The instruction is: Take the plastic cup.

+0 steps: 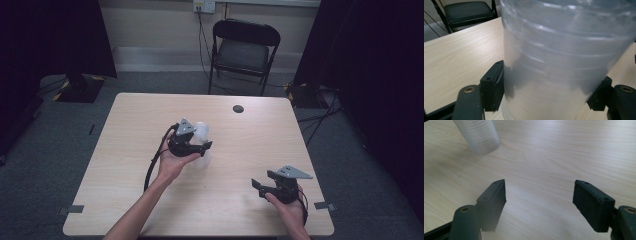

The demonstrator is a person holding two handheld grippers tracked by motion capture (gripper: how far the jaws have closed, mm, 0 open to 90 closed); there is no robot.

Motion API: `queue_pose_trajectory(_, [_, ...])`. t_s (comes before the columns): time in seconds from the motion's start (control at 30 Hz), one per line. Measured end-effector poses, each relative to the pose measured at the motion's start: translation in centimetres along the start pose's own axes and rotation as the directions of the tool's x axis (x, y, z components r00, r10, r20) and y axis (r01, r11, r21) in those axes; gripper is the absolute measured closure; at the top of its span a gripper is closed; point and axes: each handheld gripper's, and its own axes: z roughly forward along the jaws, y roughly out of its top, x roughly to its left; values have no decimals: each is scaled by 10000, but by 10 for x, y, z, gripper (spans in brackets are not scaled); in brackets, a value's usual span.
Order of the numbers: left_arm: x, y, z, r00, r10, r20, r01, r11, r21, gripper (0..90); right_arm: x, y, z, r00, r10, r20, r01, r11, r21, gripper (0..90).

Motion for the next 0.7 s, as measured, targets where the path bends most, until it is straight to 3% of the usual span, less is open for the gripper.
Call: queue_pose_trajectory(0.7, [-2, 9, -11, 9997, -217, 84, 221, 9982, -552, 308, 0, 1, 0, 10000, 20, -8, -20, 10000, -22, 267])
